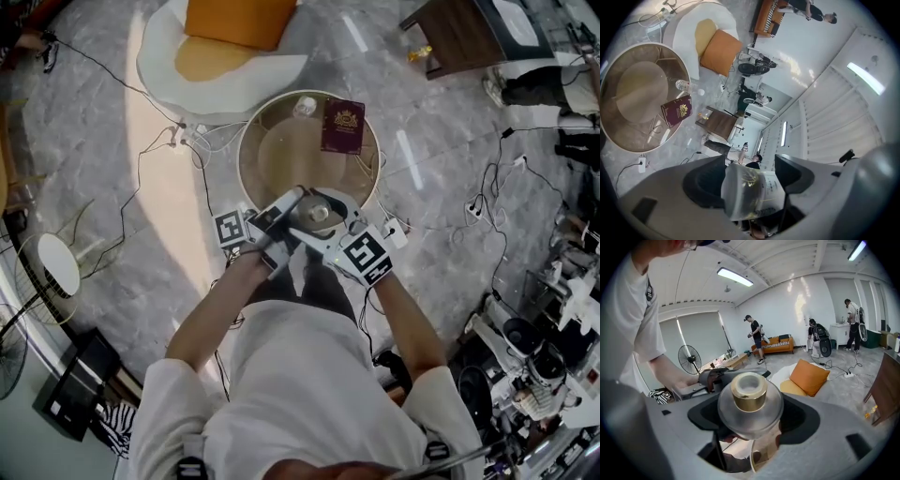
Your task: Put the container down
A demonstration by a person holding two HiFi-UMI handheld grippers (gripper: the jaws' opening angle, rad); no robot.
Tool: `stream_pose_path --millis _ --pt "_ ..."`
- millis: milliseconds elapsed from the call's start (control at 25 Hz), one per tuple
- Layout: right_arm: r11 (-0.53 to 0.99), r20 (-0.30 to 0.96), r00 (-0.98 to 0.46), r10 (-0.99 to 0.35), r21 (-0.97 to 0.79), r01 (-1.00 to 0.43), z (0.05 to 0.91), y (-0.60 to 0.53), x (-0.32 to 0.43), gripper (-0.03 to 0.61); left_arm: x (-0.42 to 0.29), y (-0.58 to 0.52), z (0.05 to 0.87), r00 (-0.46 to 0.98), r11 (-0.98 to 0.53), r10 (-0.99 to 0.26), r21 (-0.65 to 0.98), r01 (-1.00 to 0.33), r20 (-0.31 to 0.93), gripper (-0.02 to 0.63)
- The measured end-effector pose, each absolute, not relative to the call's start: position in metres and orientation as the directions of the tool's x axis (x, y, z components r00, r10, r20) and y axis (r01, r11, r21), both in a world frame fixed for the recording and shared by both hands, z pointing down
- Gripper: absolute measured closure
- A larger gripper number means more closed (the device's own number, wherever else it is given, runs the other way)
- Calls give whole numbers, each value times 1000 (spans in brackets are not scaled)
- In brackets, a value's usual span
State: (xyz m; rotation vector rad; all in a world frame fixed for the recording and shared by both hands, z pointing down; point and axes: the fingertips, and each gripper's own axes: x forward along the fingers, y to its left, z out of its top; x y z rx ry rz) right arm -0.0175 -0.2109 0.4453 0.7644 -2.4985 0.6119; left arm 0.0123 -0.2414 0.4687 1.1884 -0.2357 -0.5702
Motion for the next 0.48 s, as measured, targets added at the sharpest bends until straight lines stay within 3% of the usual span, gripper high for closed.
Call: stream_pose_path --millis 480 --pt "707 548 -728 -412 -312 -634 534 -246 -21 239 9 -273 560 860 302 -503 915 266 -84 305"
